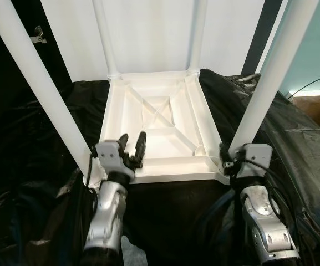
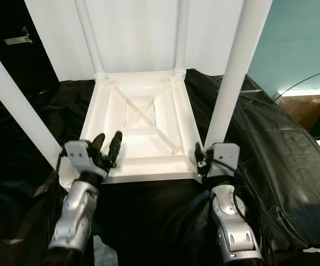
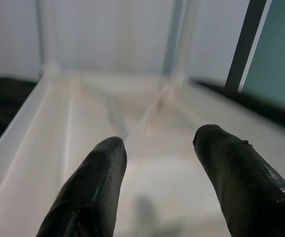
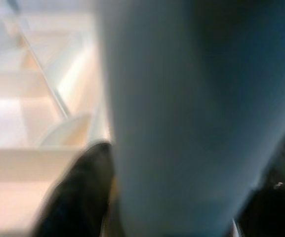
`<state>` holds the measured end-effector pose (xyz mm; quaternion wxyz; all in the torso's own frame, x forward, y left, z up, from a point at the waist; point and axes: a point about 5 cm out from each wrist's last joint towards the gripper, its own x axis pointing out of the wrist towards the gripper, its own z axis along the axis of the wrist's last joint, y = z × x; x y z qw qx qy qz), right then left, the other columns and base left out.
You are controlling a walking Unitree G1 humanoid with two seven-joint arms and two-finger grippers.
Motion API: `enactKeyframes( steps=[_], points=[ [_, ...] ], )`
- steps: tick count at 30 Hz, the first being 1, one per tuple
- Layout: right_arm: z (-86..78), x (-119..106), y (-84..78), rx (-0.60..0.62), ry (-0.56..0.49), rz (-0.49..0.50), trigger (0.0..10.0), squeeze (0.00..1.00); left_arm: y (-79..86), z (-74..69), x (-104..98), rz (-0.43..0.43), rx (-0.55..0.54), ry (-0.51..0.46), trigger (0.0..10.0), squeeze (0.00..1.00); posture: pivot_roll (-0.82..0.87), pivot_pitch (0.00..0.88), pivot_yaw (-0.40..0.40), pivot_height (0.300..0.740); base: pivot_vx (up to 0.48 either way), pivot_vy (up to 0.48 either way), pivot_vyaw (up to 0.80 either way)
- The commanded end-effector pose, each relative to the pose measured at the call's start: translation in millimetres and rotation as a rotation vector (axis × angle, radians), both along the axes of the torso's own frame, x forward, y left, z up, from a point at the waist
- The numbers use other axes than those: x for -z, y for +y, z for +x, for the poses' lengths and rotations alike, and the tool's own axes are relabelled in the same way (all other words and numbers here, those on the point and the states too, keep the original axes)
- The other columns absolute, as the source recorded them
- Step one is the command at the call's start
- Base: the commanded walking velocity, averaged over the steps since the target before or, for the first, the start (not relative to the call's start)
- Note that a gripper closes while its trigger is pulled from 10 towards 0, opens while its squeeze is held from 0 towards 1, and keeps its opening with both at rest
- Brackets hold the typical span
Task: Building children table
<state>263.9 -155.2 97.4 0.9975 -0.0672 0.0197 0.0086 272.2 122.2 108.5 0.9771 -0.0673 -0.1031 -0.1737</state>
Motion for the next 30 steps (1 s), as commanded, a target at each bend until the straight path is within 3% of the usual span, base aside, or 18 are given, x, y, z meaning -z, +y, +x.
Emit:
enactKeyframes(
  steps=[1, 8, 9, 10, 11, 12, 30],
  points=[
    [-2.9, 15.7, 4.8, -0.029, 0.083, -0.010, 10.0, 1.00, -1.3, 1.7, -2.6, 0.016, -0.016, -0.019, 10.0, 0.00, -0.06, 0.000, 0.000, 0.740, 0.000, 0.000, 0.00],
    [-2.9, 15.0, 3.6, -0.026, 0.078, -0.020, 10.0, 1.00, -1.6, 1.8, -2.6, 0.017, -0.015, -0.021, 10.0, 0.00, -0.06, 0.000, 0.000, 0.740, 0.000, 0.000, 0.00],
    [-3.1, 14.7, 3.2, -0.024, 0.077, -0.026, 10.0, 0.27, -1.5, 1.5, -2.8, 0.017, -0.015, -0.022, 10.0, 0.00, -0.06, 0.000, 0.000, 0.740, 0.000, 0.000, 0.00],
    [-3.1, 14.7, 3.2, -0.024, 0.077, -0.026, 10.0, 0.27, -1.5, 1.5, -2.8, 0.017, -0.015, -0.022, 10.0, 0.00, -0.06, 0.000, 0.000, 0.740, 0.000, 0.000, 0.00],
    [-3.4, 14.3, 3.2, -0.024, 0.074, -0.028, 10.0, 0.08, -1.2, 1.2, -3.0, 0.018, -0.015, -0.024, 10.0, 0.00, -0.06, 0.000, 0.000, 0.740, 0.000, 0.000, 0.00],
    [-3.6, 13.4, 3.3, -0.024, 0.069, -0.033, 10.0, 0.00, -0.8, 0.9, -3.4, 0.018, -0.016, -0.026, 10.0, 0.00, -0.06, 0.000, 0.000, 0.740, 0.000, 0.000, 0.00],
    [-12.1, 10.5, 4.2, -0.027, 0.036, -0.070, 10.0, 0.00, 4.6, -5.8, -2.5, 0.045, -0.029, -0.041, 10.0, 0.00, -0.06, 0.023, 0.024, 0.740, 0.000, 0.000, 0.00]
  ],
)
